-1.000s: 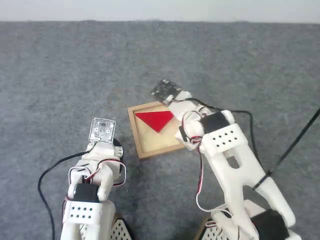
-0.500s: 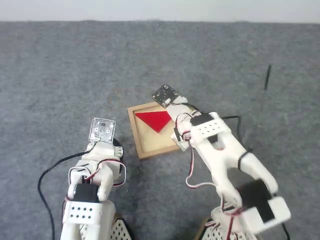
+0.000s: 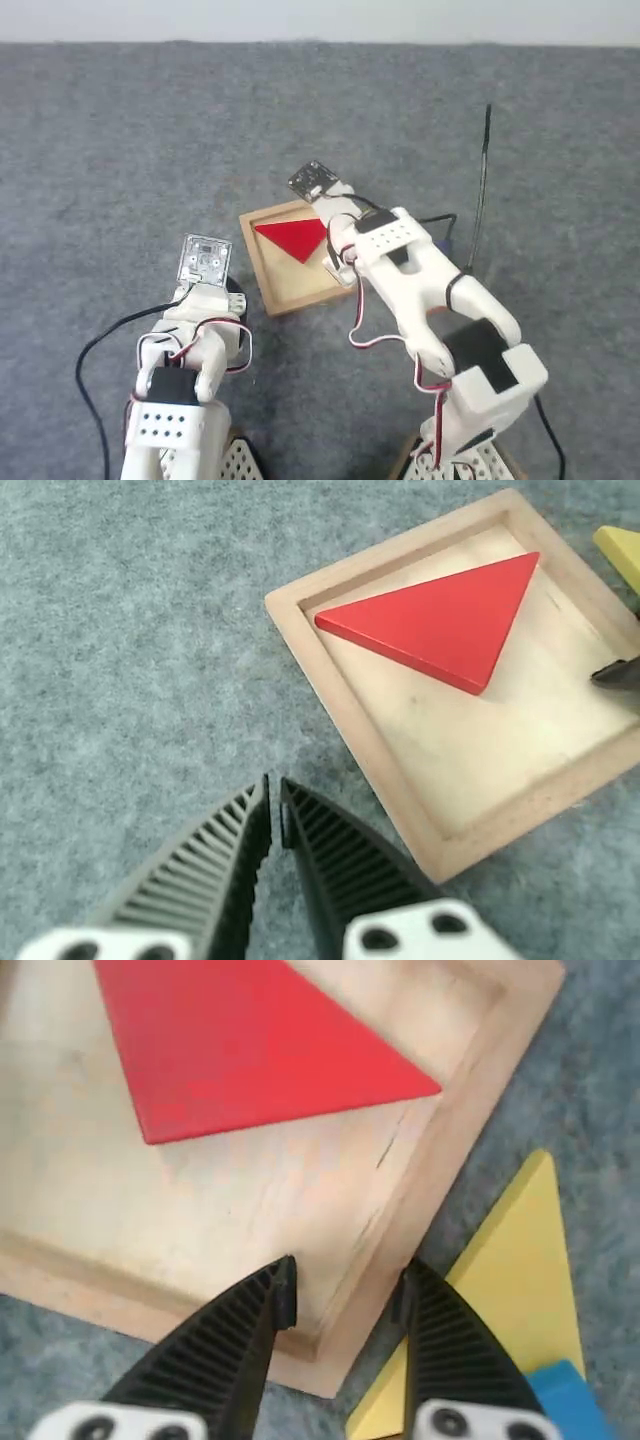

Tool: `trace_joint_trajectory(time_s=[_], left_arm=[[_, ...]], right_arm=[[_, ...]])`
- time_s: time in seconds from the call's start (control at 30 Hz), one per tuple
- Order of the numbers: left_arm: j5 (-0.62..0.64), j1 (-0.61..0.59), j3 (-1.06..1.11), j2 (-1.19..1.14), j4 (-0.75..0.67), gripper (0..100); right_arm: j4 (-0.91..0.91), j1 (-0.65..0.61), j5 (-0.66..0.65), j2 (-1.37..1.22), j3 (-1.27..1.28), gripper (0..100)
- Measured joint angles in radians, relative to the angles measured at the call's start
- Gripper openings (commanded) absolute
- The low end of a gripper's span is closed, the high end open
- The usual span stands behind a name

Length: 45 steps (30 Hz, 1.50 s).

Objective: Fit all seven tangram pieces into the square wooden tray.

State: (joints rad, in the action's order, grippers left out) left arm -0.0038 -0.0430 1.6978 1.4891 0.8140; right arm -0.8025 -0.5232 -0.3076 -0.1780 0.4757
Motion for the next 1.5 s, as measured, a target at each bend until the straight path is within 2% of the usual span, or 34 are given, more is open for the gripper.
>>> trace_joint_trajectory(time_s=[0.1,0.2,0.6,1.03,1.27,1.5], left_arm=[[0.0,0.0,0.0,0.0,0.0,1],[0.0,0.0,0.0,0.0,0.0,1],[0.0,0.0,0.0,0.0,0.0,1],[0.0,0.0,0.0,0.0,0.0,1],[0.0,0.0,0.0,0.0,0.0,1],[0.0,0.0,0.0,0.0,0.0,1]], right_arm=[[-0.046,0.0,0.071,-0.014,-0.021,9.9],[-0.078,0.0,0.123,-0.012,-0.021,10.2],[-0.092,-0.08,0.155,0.224,0.256,10.6],[-0.104,0.044,0.155,0.35,0.377,10.6],[-0.124,0.216,0.169,0.399,0.381,10.6],[-0.152,0.209,0.169,0.45,0.381,10.6]])
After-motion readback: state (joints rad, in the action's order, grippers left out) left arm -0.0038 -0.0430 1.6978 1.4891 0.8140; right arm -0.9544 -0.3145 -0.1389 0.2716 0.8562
